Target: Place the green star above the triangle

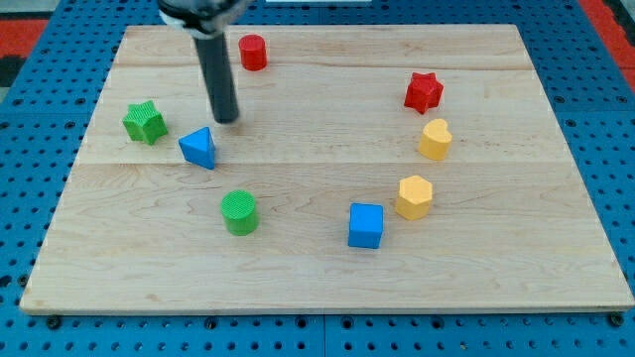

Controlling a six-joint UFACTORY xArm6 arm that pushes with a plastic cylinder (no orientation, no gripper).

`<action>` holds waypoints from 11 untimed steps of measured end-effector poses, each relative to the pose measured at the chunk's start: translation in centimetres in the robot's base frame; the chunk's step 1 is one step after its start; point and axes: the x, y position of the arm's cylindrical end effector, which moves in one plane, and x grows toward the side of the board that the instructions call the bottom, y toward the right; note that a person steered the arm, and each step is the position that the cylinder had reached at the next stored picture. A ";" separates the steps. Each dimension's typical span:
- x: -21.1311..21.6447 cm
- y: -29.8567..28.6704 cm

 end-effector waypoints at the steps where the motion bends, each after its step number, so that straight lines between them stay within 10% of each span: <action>1: -4.0 -9.7; 3: 3.4 -12.9; 7: 5.1 -11.1; 9: 0.6 -4.8; 11: -6.2 -10.7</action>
